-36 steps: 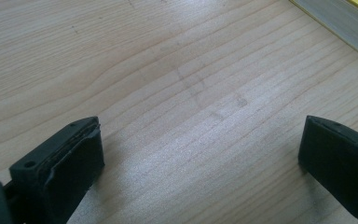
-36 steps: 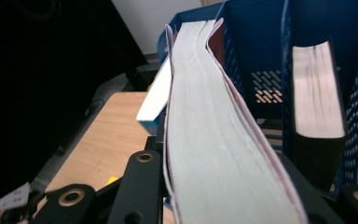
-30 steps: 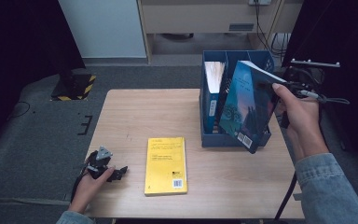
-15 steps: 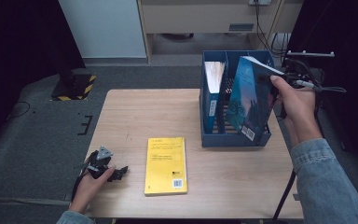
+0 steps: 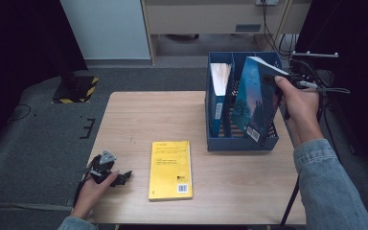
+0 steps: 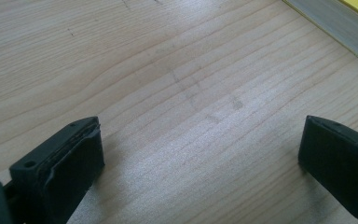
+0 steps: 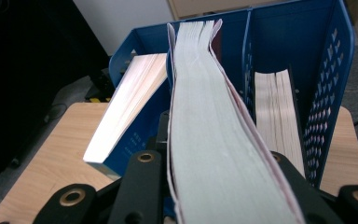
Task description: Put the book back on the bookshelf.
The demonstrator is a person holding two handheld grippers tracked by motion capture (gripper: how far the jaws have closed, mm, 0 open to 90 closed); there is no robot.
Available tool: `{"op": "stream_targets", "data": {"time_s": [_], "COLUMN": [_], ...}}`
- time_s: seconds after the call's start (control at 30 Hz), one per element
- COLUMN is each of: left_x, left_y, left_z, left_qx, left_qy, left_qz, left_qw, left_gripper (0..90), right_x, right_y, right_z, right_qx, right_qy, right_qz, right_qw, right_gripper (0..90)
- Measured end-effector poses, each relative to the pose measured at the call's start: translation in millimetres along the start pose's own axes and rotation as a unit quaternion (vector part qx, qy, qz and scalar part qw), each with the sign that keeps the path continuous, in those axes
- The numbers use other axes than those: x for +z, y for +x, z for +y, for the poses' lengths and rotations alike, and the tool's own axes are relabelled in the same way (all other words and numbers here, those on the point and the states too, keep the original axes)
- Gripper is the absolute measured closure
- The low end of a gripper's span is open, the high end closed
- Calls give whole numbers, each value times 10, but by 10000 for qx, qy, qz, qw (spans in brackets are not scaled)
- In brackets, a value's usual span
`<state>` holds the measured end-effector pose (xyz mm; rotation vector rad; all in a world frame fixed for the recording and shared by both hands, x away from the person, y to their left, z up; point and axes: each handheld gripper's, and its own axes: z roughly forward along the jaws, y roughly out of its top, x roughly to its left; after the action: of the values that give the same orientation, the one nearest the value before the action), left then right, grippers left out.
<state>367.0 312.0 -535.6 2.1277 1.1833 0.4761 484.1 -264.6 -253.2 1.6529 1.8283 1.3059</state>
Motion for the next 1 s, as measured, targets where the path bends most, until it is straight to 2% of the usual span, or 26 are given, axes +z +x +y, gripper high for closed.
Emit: {"op": "stream_targets", "data": {"time_s": [0.1, 0.2, 0.43, 1.0], "left_x": [0, 0, 3, 4], "left_y": [0, 0, 0, -1], "left_z": [0, 1, 5, 5], "left_qx": [2, 10, 27, 37], "left_qy": [-2, 5, 10, 9], "left_qz": [-1, -7, -20, -19], "left_qw": [10000, 10000, 10000, 10000], "left_gripper": [0, 0, 0, 0], "right_x": [55, 100, 154, 429], "right_y": [12, 28, 29, 114], "right_z": [3, 15, 45, 58], "right_qx": [-61, -145, -106, -8], "right_qy": [-24, 61, 76, -217], "right_qz": [-62, -145, -216, -244], "right_qw": [10000, 9998, 9997, 9995], "right_gripper": [727, 728, 728, 727]}}
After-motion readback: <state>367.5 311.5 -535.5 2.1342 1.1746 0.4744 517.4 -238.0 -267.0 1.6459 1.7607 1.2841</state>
